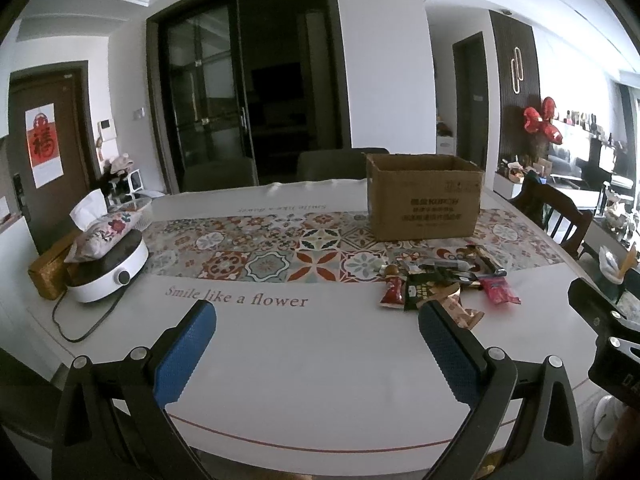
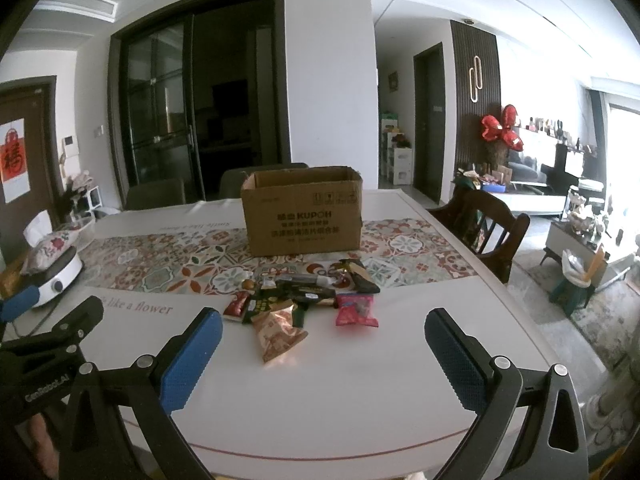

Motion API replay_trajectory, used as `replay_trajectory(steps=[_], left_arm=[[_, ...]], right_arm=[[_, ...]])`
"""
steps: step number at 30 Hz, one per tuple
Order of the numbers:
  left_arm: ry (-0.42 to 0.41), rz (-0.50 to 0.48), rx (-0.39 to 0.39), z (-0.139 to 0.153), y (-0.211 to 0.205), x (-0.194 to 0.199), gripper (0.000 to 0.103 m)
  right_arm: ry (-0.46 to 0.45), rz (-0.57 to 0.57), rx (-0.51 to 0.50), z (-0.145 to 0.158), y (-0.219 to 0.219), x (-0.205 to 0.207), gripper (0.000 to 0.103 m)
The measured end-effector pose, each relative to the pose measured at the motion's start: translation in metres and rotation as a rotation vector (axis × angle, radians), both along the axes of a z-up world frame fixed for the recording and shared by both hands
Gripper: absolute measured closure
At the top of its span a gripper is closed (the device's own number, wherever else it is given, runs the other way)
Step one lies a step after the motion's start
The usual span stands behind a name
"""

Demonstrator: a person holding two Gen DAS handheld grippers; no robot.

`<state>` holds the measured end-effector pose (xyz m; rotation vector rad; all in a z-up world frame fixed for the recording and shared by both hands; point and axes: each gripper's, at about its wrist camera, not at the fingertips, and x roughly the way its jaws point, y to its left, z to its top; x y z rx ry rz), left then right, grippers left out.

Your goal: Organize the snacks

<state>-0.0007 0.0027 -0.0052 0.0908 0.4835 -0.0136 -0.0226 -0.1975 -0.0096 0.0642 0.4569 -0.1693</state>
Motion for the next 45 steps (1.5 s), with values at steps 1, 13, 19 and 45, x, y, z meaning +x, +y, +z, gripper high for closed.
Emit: replay_trajectory(steps=[1, 13, 19, 45], left_arm=[[0.0, 0.001, 0.0, 0.0001, 0.0002, 0.0001, 0.0], [-0.002, 0.0, 0.0, 0.0018, 0.0005, 0.0006, 0.0], [-0.003, 0.001, 0.0, 0.0015, 0.0004, -0.0001, 0.0], [-0.005, 0.002, 0.0, 0.0009, 0.0008, -0.0005, 0.0]], right_arm=[[-0.001, -0.001, 0.001, 0.0003, -0.0005, -0.0004, 0.001], [0.002, 0.003, 0.001, -0.0021, 0.0015, 0.0024, 0.001], [0.004, 0.011, -0.001, -0.0047, 0.003, 0.0009, 0.001], [0.006, 0.011, -0.002, -0.0053, 0.0045, 0.0023, 0.001]])
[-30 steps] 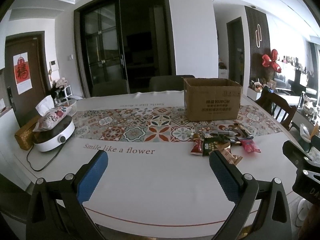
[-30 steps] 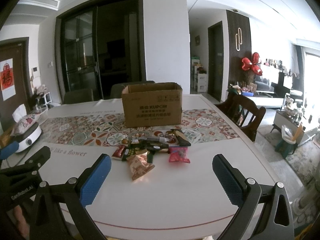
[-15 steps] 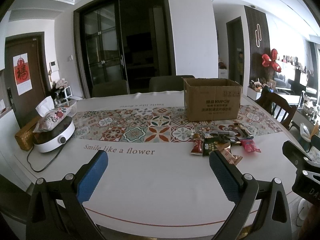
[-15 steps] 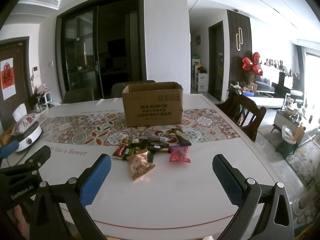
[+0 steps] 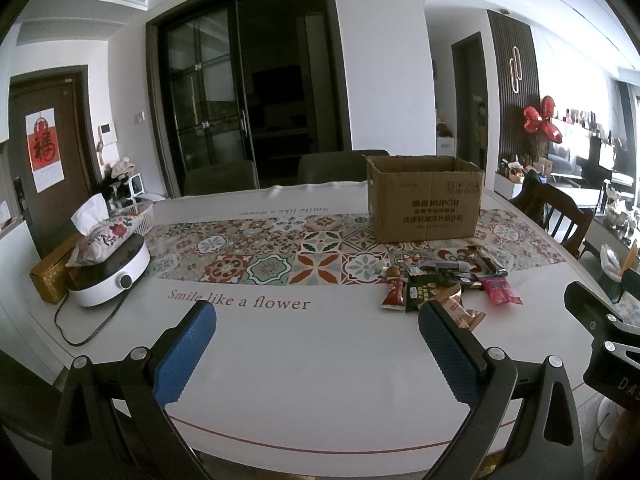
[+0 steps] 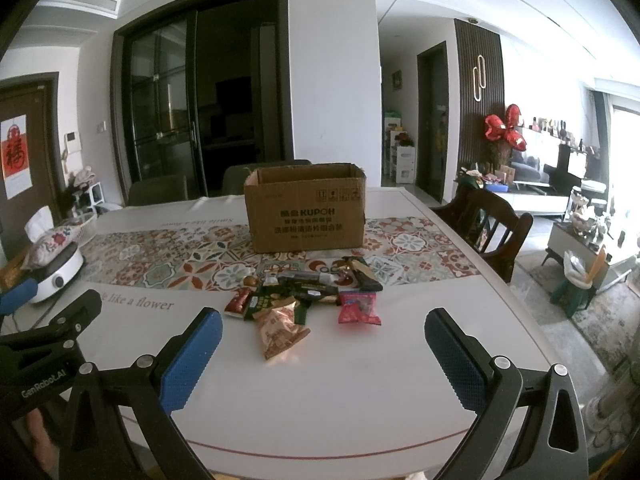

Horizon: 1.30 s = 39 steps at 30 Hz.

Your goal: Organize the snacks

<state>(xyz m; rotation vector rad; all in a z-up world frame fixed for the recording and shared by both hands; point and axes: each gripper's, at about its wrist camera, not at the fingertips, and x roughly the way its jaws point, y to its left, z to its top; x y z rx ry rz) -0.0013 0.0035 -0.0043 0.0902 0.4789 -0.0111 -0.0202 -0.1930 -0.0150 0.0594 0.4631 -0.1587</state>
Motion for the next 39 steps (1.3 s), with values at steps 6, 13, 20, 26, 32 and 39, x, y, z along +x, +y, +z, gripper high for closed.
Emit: replay_trajectory(steps=[6, 13, 20, 26, 32, 39], left_arm=[[0.0, 0.0, 0.0, 0.0006, 0.0002, -0.0001, 0.0], [-0.001, 0.005, 0.001, 0.0013, 0.0009, -0.0005, 0.0], [-0.002, 0.009, 0.007, 0.0033, 0.0038, 0.0004, 0.0], [-0.007, 0.014, 0.011, 0.0038, 0.0063, 0.0012, 0.0], [-0.007, 0.016, 0.014, 0.0025, 0.0053, 0.0001, 0.0], [-0.005, 0.017, 0.016, 0.002, 0.0059, 0.0007, 0.0]], right_arm=[[0.0, -0.001, -0.002, 0.0007, -0.0005, -0.0004, 0.001], [-0.001, -0.001, -0.001, 0.0013, -0.0012, -0.001, 0.001], [0.0, -0.002, -0.004, 0.0002, 0.0007, 0.0001, 0.0], [0.0, -0.002, -0.004, 0.0015, -0.0006, -0.001, 0.001], [-0.001, -0.002, -0.004, 0.0015, -0.0006, -0.0011, 0.001], [0.0, -0.002, -0.005, 0.0011, 0.0, -0.0006, 0.001]])
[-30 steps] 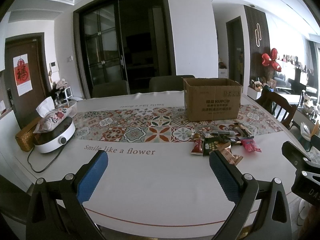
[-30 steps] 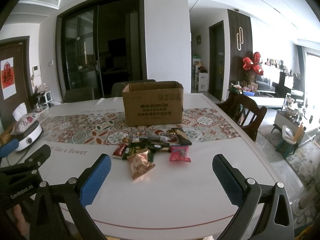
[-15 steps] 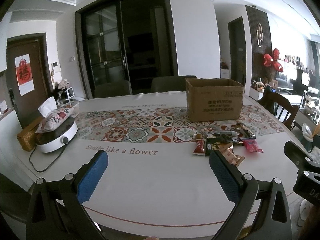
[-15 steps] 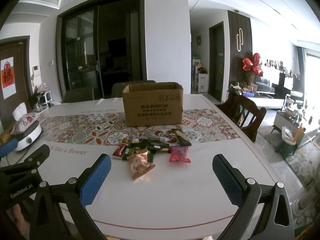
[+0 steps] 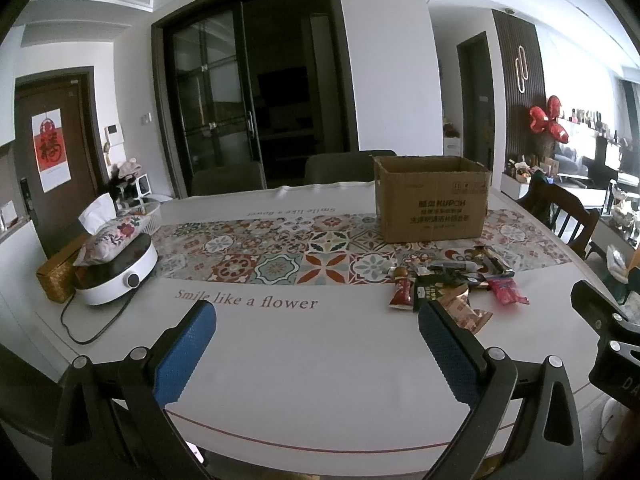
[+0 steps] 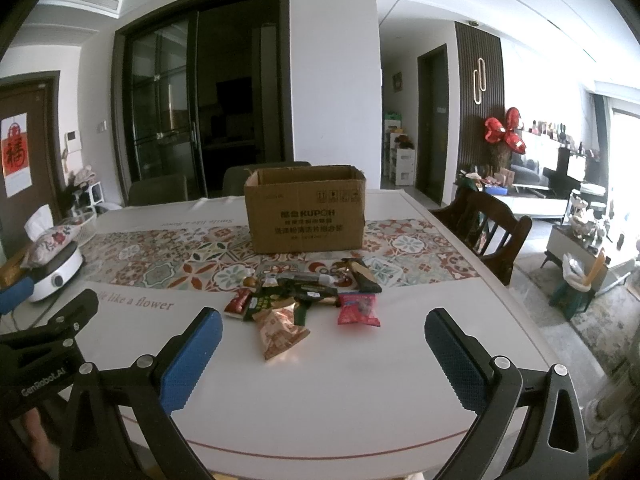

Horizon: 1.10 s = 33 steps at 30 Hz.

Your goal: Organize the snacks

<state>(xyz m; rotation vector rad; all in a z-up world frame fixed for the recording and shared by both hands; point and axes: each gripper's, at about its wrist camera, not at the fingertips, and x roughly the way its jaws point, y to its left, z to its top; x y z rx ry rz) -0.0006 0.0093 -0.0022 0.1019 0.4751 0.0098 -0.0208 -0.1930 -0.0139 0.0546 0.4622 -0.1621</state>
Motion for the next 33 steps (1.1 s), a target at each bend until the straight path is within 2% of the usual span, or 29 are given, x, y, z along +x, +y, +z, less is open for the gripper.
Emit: replay_trajectory(steps=[11, 20, 29, 33], left_arm=[[0.061, -0.03, -0.008, -0.017, -0.002, 0.018, 0.0], [0.07, -0.078, 0.051, -0.038, -0.008, 0.05, 0.0], [0.168, -0.129, 0.022, -0.064, -0.005, 0.099, 0.006], [0.218, -0.118, 0.005, -0.076, -0.002, 0.114, 0.006]], right_arm=[[0.028, 0.017, 0.002, -0.013, -0.002, 0.013, 0.001], [0.078, 0.056, -0.021, -0.036, 0.003, 0.048, 0.001], [0.157, 0.096, -0.026, -0.061, 0.014, 0.092, 0.001], [0.204, 0.101, -0.015, -0.074, 0.017, 0.109, 0.001]])
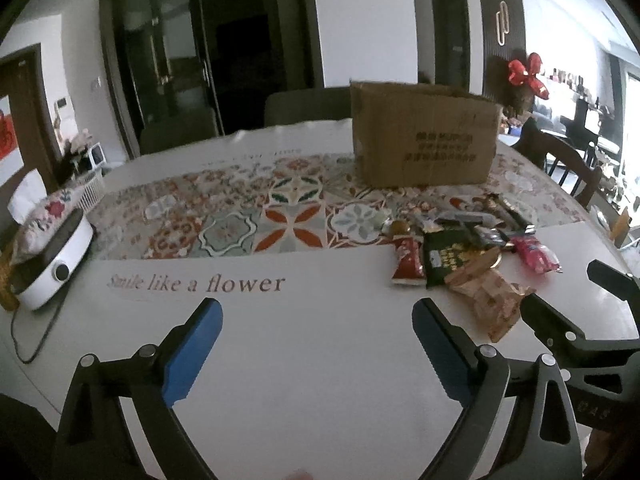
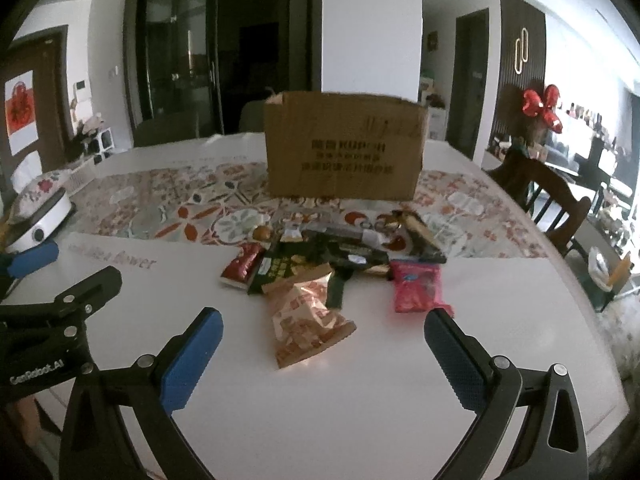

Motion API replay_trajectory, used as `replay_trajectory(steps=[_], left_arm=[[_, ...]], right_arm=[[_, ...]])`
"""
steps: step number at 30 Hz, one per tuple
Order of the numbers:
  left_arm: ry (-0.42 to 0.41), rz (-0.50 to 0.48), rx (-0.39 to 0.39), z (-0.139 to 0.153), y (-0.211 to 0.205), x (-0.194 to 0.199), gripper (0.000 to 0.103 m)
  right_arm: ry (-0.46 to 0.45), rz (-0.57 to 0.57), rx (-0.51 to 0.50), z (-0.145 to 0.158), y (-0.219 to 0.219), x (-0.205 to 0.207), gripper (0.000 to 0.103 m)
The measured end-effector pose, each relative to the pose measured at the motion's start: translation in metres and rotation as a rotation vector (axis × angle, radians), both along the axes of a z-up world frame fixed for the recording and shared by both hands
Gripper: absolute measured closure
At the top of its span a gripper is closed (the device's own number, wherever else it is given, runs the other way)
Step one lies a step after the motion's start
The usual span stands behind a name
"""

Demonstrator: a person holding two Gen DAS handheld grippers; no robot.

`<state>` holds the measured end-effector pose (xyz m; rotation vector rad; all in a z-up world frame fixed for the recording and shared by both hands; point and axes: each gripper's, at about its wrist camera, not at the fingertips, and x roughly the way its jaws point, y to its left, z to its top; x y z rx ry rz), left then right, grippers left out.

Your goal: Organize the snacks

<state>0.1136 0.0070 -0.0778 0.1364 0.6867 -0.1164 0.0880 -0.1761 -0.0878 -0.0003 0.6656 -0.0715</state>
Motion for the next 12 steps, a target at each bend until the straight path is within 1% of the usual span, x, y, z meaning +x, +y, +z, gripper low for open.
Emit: replay_trajectory(steps=[5, 12], left_arm=[[0.016, 0.025, 0.017, -0.0094, 0.0031, 0.0073, 0.006], [0.013, 0.038, 0.026, -0.0104, 0.0046, 0.0095, 0.006]], right_arm=[[0.031, -0.002, -0.008, -0.0085, 0.0029, 0.0093, 0.001], [0.032, -0.001, -0.033, -0.0079, 0.0071, 0.0102, 0.001]])
